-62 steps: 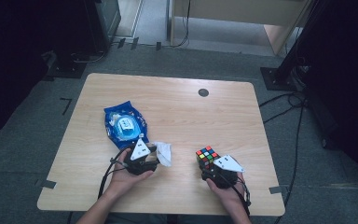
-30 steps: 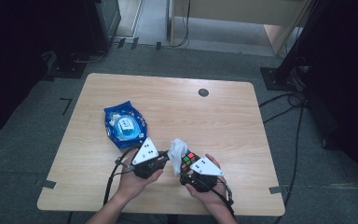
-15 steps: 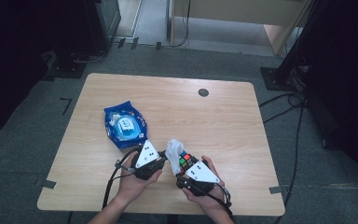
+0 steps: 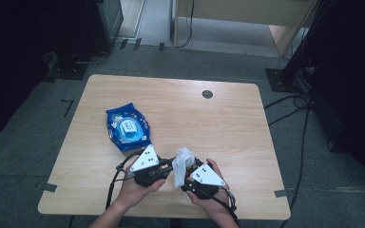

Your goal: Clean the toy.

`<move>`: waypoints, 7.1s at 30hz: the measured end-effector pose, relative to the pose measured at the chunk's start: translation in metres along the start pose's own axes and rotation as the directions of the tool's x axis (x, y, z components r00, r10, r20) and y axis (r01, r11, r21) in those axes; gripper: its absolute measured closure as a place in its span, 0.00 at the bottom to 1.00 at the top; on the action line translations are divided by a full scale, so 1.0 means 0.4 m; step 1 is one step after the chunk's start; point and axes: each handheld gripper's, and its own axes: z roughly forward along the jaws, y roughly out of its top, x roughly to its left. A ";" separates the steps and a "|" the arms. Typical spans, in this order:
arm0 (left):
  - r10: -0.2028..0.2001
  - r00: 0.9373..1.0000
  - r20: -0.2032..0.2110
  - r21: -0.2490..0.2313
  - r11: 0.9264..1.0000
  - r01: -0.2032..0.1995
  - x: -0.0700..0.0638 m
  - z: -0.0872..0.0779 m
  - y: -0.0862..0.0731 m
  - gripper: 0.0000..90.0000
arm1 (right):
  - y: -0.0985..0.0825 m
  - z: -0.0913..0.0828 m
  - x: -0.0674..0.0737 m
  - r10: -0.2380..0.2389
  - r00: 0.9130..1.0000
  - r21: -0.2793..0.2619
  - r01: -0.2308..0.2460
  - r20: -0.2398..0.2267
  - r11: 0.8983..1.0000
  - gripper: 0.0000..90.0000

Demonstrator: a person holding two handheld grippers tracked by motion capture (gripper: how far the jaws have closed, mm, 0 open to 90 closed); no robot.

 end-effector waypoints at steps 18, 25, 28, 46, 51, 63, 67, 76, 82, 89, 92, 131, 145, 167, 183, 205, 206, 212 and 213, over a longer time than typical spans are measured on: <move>0.036 0.994 -0.104 0.017 0.999 -0.035 -0.028 0.010 -0.001 0.97 | 0.001 -0.005 0.009 -0.015 1.000 -0.022 0.015 0.003 1.000 0.39; -0.014 0.978 -0.210 0.022 1.000 0.019 0.021 0.002 -0.022 0.97 | 0.001 -0.016 0.001 -0.009 1.000 -0.023 0.009 0.023 1.000 0.39; -0.010 0.965 -0.260 0.051 0.998 0.024 0.039 0.004 -0.033 0.97 | 0.002 -0.020 -0.006 0.003 1.000 -0.037 -0.002 0.021 0.999 0.39; 0.051 0.963 -0.265 0.260 0.965 0.020 0.093 0.036 -0.076 0.45 | 0.014 -0.064 -0.060 0.066 0.994 -0.091 -0.058 0.090 0.994 0.39; 0.044 0.957 -0.288 0.269 0.962 0.037 0.104 0.027 -0.077 0.40 | 0.017 -0.063 -0.067 0.111 0.992 -0.102 -0.105 0.060 0.989 0.39; -0.027 0.978 -0.206 0.189 0.980 0.067 0.101 0.016 -0.080 0.42 | 0.001 -0.001 -0.017 0.080 0.997 -0.034 -0.079 0.018 0.996 0.39; -0.031 0.975 -0.219 0.186 0.980 0.073 0.110 0.007 -0.088 0.41 | -0.006 0.017 -0.013 0.061 0.998 -0.011 -0.061 0.035 0.998 0.39; 0.050 0.952 -0.303 0.297 0.954 0.044 0.113 0.036 -0.161 0.79 | 0.016 -0.006 -0.029 0.081 0.996 -0.061 -0.079 0.038 0.995 0.39; 0.070 0.957 -0.283 0.370 0.928 0.041 0.110 0.057 -0.172 0.85 | 0.013 -0.006 -0.033 0.087 0.995 -0.055 -0.085 0.039 0.995 0.39; 0.057 0.979 -0.198 0.417 0.908 0.031 0.117 0.049 -0.162 0.47 | 0.011 -0.008 -0.039 0.092 0.995 -0.054 -0.090 0.044 0.994 0.39; 0.081 0.971 -0.226 0.421 0.907 0.023 0.123 0.031 -0.151 0.37 | 0.013 -0.010 -0.042 0.089 0.995 -0.059 -0.087 0.045 0.994 0.39; -0.280 0.954 -0.109 0.263 0.917 0.299 0.050 0.031 0.014 0.34 | 0.020 0.023 0.071 -0.114 0.992 -0.058 0.118 0.060 0.991 0.39; -0.307 0.949 -0.068 0.075 0.947 0.312 0.095 -0.044 0.019 0.37 | 0.001 0.031 0.039 -0.041 0.999 -0.012 0.042 0.035 0.999 0.37; -0.234 0.972 -0.018 0.047 0.971 0.235 0.074 -0.030 -0.017 0.37 | 0.022 -0.004 -0.020 0.202 0.979 -0.070 -0.202 -0.006 0.977 0.96; -0.196 0.981 -0.014 0.076 0.978 0.196 0.081 -0.037 -0.023 0.35 | 0.036 -0.004 -0.012 0.166 0.986 -0.104 -0.168 -0.024 0.980 0.96; -0.213 0.966 -0.149 -0.055 0.977 0.207 0.166 -0.152 -0.018 0.38 | 0.022 0.145 0.050 0.024 0.978 0.102 -0.003 -0.208 0.995 0.36; -0.213 0.966 -0.149 -0.055 0.977 0.207 0.166 -0.152 -0.018 0.38 | 0.022 0.145 0.050 0.024 0.978 0.102 -0.003 -0.208 0.995 0.36; -0.214 0.965 -0.154 -0.054 0.977 0.208 0.174 -0.151 -0.024 0.38 | -0.015 0.203 0.075 -0.047 0.976 0.189 0.088 -0.212 0.978 0.43; -0.212 0.965 -0.153 -0.052 0.977 0.207 0.174 -0.150 -0.025 0.38 | -0.020 0.209 0.074 -0.052 0.974 0.206 0.099 -0.221 0.974 0.44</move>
